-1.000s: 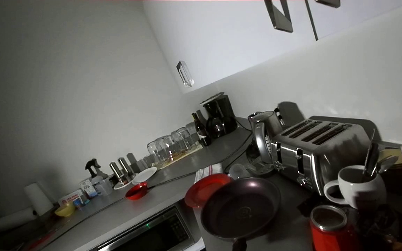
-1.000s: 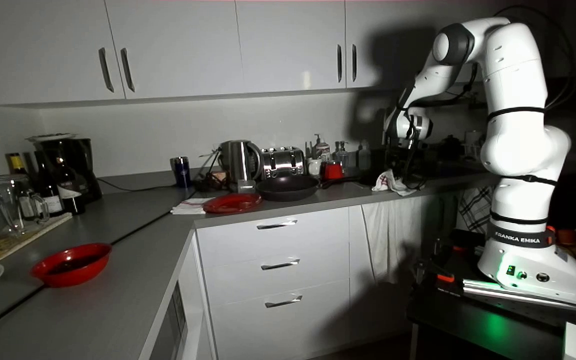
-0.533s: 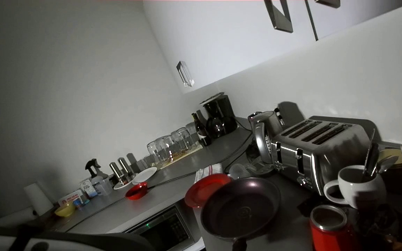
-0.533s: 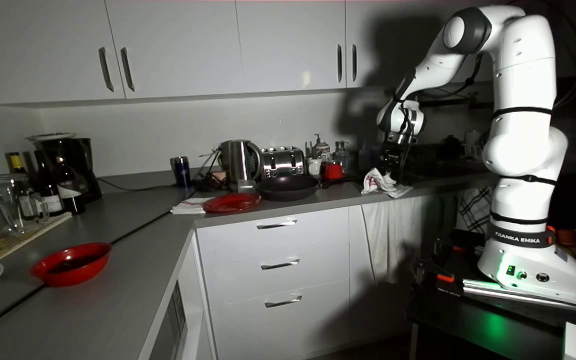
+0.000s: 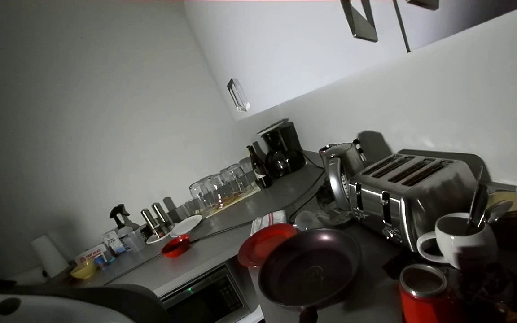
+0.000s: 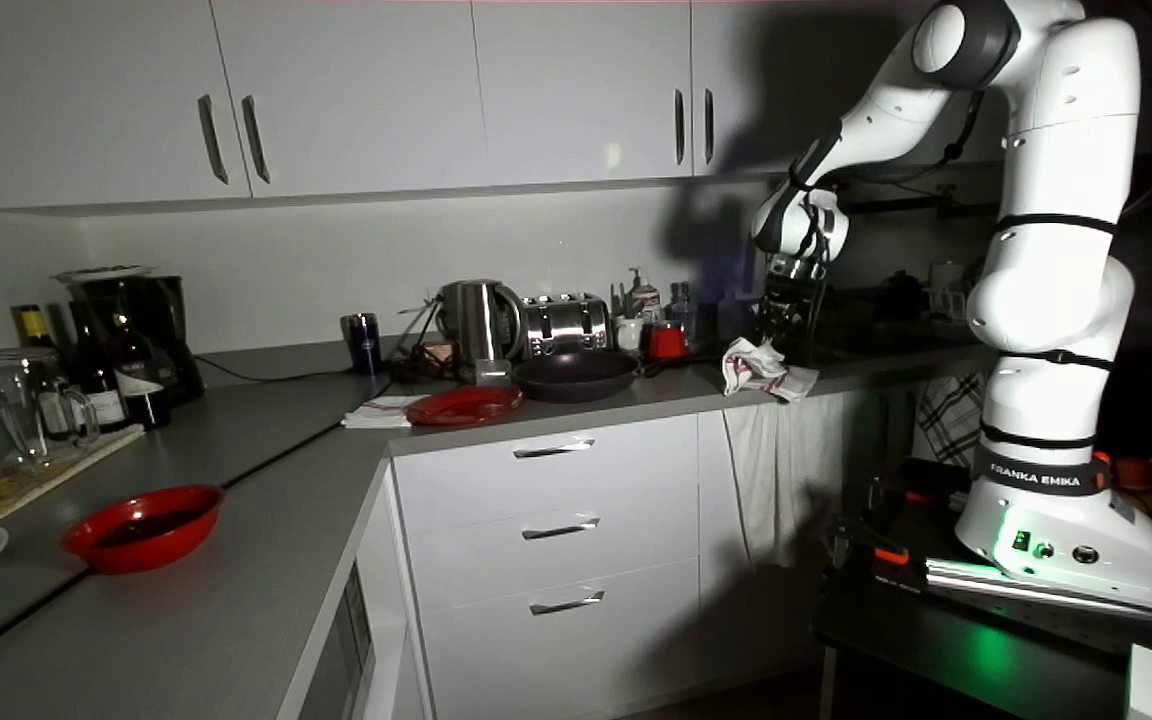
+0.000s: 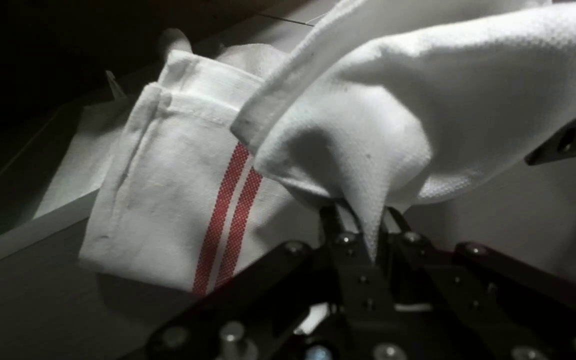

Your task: Use the white towel to wipe the right side of the countertop

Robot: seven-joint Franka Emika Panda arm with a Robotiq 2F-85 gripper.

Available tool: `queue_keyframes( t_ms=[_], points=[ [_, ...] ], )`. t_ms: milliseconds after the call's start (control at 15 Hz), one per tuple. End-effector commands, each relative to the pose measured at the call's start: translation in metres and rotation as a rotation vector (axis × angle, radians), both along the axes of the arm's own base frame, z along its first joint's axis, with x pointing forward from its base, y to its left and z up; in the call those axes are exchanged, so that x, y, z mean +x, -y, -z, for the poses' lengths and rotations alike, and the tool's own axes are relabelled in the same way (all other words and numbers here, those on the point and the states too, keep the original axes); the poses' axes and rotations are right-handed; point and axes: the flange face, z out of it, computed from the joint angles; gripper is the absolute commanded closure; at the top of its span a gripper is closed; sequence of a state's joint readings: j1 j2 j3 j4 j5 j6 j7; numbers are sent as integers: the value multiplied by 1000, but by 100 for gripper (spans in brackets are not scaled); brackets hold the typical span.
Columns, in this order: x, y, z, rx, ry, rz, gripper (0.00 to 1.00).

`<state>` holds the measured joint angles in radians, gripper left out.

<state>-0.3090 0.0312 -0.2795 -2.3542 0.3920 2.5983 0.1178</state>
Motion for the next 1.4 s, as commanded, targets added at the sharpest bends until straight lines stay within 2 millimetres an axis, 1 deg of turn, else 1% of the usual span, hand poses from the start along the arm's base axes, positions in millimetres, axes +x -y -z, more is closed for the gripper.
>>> queue_keyframes(
  t_ms=[0,267,667,933,1333],
  points=[
    [-9,-10,-9,-15,23,-84,96],
    [-9,-8,-7,-22,-10,-142,95],
    [-8,0,-2,-31,-41,-106,95],
    [-10,10,0,-60,-107,-125,95],
    [-11,17,-7,-132,-171,-224,95]
  ],
)
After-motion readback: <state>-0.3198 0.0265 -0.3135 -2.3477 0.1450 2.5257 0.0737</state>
